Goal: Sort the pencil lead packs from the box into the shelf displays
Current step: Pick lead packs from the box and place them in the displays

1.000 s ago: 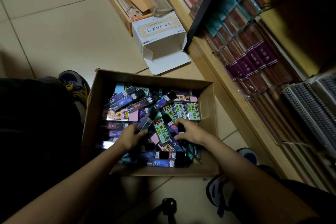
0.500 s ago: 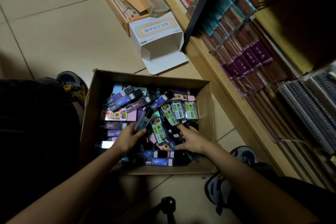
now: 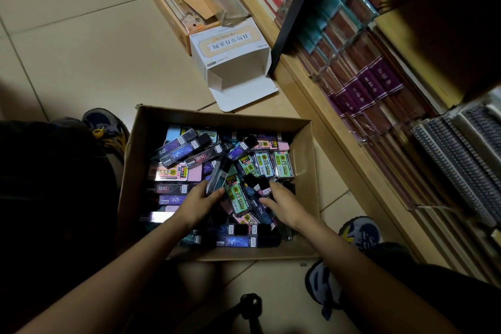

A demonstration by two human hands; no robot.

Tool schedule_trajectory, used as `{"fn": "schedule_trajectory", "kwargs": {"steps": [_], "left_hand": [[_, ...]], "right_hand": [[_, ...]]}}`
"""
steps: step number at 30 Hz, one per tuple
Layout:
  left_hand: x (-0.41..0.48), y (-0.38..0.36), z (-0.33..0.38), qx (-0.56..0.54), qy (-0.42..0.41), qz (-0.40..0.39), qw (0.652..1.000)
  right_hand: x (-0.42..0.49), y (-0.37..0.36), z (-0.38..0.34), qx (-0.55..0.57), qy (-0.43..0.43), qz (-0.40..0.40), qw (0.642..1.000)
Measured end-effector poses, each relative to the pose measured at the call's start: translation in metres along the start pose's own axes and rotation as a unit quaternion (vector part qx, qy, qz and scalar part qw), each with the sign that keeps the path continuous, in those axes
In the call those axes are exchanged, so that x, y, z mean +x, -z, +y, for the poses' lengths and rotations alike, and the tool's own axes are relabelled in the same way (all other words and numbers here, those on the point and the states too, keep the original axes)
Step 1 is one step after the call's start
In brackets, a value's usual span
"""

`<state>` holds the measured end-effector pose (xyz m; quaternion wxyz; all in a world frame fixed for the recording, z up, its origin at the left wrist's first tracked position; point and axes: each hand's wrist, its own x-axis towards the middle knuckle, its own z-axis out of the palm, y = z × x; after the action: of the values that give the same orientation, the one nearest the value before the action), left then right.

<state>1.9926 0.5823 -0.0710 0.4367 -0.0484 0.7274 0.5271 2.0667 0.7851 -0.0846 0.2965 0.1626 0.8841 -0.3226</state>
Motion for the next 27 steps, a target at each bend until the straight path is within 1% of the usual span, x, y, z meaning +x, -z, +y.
{"fn": "schedule_trajectory", "kwargs": {"steps": [2, 5, 7, 10, 13, 14, 16, 19, 24, 27], "left_hand": [[0.0, -0.002, 0.003, -0.021, -0.005, -0.006, 1.0], [-0.001, -0.009, 0.013, -0.053, -0.01, -0.029, 0.998], [-0.002, -0.016, 0.023, -0.062, -0.027, -0.046, 0.997], [-0.007, -0.026, 0.036, -0.04, -0.073, -0.079, 0.993], [-0.013, -0.032, 0.049, -0.069, -0.088, -0.089, 0.99], [-0.015, -0.034, 0.054, -0.082, -0.09, -0.092, 0.988], [-0.021, -0.036, 0.065, -0.104, -0.105, -0.097, 0.984], [-0.031, -0.04, 0.083, -0.109, -0.135, -0.1, 0.98], [-0.052, -0.045, 0.114, -0.13, -0.168, -0.125, 0.969], [-0.063, -0.05, 0.133, -0.154, -0.194, -0.144, 0.958]], "right_hand": [[0.0, 0.006, -0.003, 0.101, -0.029, 0.041, 0.994], [0.004, 0.02, -0.014, 0.251, -0.073, 0.07, 0.963], [0.005, 0.027, -0.025, 0.32, -0.061, 0.08, 0.942], [0.003, 0.035, -0.045, 0.412, -0.05, 0.081, 0.906], [-0.003, 0.043, -0.063, 0.499, -0.039, 0.083, 0.862], [-0.007, 0.047, -0.069, 0.517, -0.038, 0.085, 0.851], [-0.016, 0.056, -0.08, 0.531, -0.036, 0.095, 0.842], [-0.032, 0.074, -0.091, 0.525, -0.017, 0.112, 0.844], [-0.066, 0.11, -0.108, 0.539, 0.036, 0.132, 0.831], [-0.087, 0.13, -0.118, 0.523, 0.053, 0.147, 0.838]]}}
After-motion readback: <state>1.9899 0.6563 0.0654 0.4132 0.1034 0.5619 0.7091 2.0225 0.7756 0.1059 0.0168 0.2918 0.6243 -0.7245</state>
